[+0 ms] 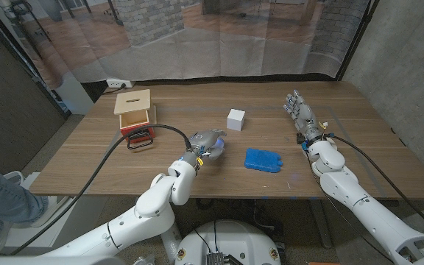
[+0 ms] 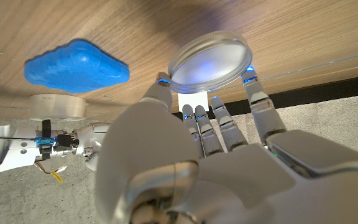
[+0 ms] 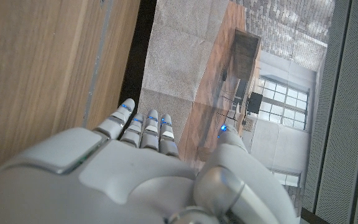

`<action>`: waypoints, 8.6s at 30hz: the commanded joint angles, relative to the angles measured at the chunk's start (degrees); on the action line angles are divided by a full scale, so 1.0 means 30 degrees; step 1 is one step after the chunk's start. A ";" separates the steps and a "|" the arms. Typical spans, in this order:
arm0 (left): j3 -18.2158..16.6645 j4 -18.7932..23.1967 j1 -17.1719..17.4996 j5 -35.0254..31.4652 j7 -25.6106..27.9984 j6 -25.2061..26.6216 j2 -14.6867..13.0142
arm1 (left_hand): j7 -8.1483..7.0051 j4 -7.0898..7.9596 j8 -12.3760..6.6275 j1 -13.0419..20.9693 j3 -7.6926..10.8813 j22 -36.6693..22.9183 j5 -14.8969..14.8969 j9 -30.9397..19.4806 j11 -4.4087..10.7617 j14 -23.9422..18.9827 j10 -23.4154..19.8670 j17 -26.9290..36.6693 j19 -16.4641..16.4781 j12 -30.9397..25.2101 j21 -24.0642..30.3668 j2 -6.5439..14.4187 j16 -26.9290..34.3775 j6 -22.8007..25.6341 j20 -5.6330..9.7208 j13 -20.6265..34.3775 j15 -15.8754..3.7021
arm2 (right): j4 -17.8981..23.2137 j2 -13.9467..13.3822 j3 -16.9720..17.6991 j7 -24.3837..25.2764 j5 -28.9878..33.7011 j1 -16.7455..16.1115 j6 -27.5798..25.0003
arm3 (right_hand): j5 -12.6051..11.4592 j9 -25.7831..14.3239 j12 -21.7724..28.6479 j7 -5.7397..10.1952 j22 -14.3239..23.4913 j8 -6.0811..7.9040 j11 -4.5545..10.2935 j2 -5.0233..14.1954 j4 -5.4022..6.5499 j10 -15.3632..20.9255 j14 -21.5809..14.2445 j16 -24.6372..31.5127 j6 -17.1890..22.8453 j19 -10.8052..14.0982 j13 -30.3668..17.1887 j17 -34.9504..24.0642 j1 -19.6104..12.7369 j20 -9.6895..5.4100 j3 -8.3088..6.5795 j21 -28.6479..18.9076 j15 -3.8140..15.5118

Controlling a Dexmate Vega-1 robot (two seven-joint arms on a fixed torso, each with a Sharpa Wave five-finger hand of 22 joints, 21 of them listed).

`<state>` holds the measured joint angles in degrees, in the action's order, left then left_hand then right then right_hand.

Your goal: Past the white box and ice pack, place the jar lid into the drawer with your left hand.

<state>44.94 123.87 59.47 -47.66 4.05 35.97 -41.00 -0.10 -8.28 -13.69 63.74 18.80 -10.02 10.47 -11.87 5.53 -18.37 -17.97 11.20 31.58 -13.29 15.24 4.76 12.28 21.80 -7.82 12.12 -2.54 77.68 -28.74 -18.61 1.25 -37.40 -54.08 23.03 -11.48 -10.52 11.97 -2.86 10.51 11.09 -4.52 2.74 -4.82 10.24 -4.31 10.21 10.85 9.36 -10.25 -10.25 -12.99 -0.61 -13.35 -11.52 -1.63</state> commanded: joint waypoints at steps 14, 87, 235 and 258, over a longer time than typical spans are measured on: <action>-0.1118 0.1130 0.0593 0.0438 -0.0044 -0.0001 -0.0655 | 0.0073 0.0119 0.0028 0.0126 0.0005 -0.0045 -0.0102 -0.0024 0.0110 -0.0218 -0.0191 0.0054 0.0056 0.0045 -0.0153 0.0008 -0.0084 0.0088 -0.0154 0.0067 -0.0247 | 0.0371 -0.0120 -0.0055 0.0159 0.0217 0.0117 -0.0233 | -0.0051 -0.0097 0.0060 -0.0024 0.0059 0.0037 -0.0043 0.0127 -0.0090 0.0203 -0.0204 0.0142 0.0054 0.0205 -0.0102 -0.0046 0.0042 -0.0069 -0.0018 -0.0099 -0.0018; -0.3526 0.3505 0.2040 0.0973 0.0707 0.1447 -0.1883 | 0.0114 0.0166 0.0117 0.0239 -0.0005 -0.0067 -0.0099 -0.0036 0.0103 -0.0476 -0.0461 0.0026 0.0184 0.0227 -0.0586 -0.0076 -0.0203 0.0358 -0.0149 0.0093 -0.0213 | 0.0342 -0.0091 -0.0019 0.0144 0.0160 0.0350 -0.0348 | -0.0019 -0.0097 0.0093 -0.0029 0.0053 0.0040 -0.0039 0.0157 -0.0174 0.0432 -0.0546 0.0190 0.0127 0.0554 -0.0103 -0.0058 0.0052 0.0133 0.0035 -0.0171 -0.0002; -0.7280 0.4782 0.2567 0.7384 0.4949 0.7554 -0.5946 | 0.0099 0.0232 0.0191 0.0421 0.0066 -0.0092 -0.0113 -0.0026 0.0108 -0.1061 -0.0845 0.0111 0.0160 0.0401 -0.1088 -0.0013 -0.0219 0.1046 0.0152 0.0159 -0.0410 | -0.0948 0.0740 -0.1019 0.0461 0.0853 0.2213 -0.1411 | 0.0029 -0.0091 0.0108 0.0013 0.0050 0.0048 0.0003 0.0241 -0.0263 0.0722 -0.0820 0.0191 0.0274 0.0676 -0.0108 -0.0073 0.0090 0.0276 0.0105 -0.0065 0.0029; -0.7533 0.4132 0.2455 0.8730 0.6085 0.8203 -0.6611 | 0.0044 0.0222 0.0188 0.0468 0.0083 -0.0091 -0.0116 -0.0024 0.0261 -0.1056 -0.0888 0.0116 0.0091 0.0414 -0.1134 -0.0018 -0.0241 0.1171 0.0113 0.0153 -0.0442 | -0.0831 0.0811 -0.1323 0.0587 0.1086 0.2482 -0.1891 | 0.0034 -0.0091 0.0093 0.0032 0.0052 0.0045 -0.0018 0.0249 -0.0272 0.0727 -0.0822 0.0175 0.0292 0.0672 -0.0109 -0.0074 0.0101 0.0293 0.0118 -0.0060 0.0056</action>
<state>22.60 137.51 67.33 -23.26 20.75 59.89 -59.86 0.00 -7.75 -13.29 64.65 18.87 -9.98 9.97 -11.84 6.05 -21.20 -20.33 11.32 32.07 -12.07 11.96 4.76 11.62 24.99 -7.50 12.39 -2.40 75.02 -26.44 -22.13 2.71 -34.58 -47.15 18.11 -11.48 -10.52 11.97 -2.76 10.51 11.09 -4.41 3.49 -5.37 11.78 -6.27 10.61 11.36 11.20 -10.25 -10.25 -12.24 0.00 -12.80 -11.96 -1.72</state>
